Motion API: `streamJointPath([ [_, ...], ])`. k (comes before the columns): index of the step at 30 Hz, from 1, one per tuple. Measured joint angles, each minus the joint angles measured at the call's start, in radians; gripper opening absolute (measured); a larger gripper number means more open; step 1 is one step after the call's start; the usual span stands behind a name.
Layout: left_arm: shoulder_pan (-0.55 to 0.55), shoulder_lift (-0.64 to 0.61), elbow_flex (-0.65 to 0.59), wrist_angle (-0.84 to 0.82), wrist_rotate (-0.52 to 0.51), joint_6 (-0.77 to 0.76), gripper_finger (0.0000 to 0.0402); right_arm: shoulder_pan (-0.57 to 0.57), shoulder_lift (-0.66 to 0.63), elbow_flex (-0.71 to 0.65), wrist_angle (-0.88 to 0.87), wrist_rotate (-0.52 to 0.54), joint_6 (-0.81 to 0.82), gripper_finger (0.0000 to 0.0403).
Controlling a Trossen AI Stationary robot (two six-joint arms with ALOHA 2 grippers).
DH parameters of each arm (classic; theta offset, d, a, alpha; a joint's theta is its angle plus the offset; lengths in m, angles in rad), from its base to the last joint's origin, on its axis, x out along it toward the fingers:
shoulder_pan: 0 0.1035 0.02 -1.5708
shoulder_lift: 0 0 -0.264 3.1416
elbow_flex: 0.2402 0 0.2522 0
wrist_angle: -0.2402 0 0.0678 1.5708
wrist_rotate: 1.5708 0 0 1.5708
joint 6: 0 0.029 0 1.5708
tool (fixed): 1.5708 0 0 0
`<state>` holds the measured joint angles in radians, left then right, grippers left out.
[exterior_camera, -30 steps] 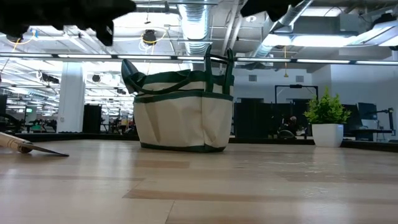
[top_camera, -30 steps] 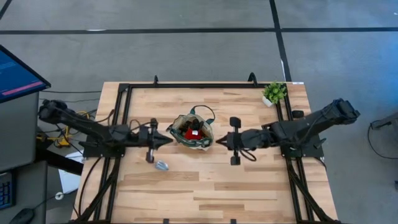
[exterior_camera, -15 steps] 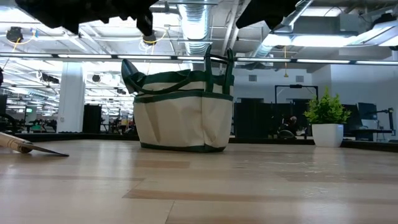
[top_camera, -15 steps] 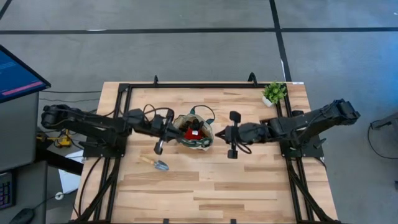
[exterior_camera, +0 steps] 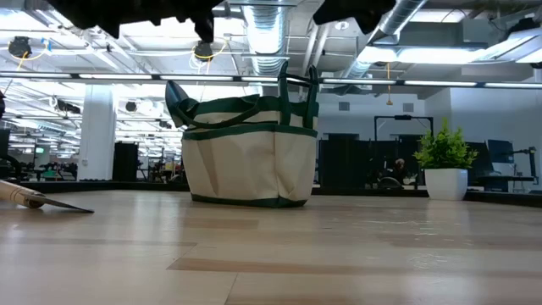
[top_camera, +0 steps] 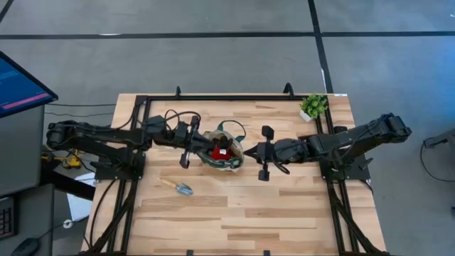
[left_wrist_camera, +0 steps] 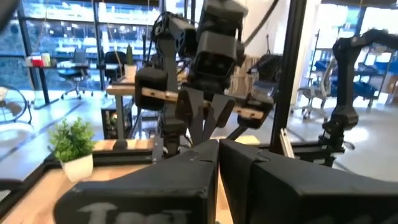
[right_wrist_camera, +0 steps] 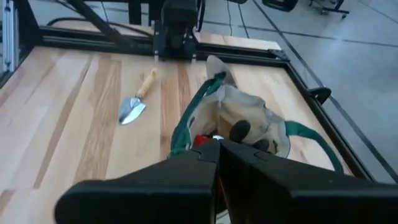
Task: Pick & Place Garden tools in Gardening bag
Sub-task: Put the brown trowel into the brown gardening bag
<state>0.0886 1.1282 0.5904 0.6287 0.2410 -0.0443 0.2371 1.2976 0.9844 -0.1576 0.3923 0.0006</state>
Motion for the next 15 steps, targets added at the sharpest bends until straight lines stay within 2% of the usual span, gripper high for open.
streamJointPath([
  [8,-0.002,-0.005,0.032,-0.078,0.000,0.075,0.0002,0.005,0.000,0.000,0.031,0.001,0.000,0.0000],
  [12,-0.002,-0.049,0.032,-0.267,0.000,0.165,0.0002,0.005,0.000,0.000,0.029,0.001,0.000,0.0000],
  [15,-0.004,-0.105,0.031,-0.425,0.000,0.177,0.0002,0.005,0.000,0.000,0.020,0.001,0.000,0.0000],
])
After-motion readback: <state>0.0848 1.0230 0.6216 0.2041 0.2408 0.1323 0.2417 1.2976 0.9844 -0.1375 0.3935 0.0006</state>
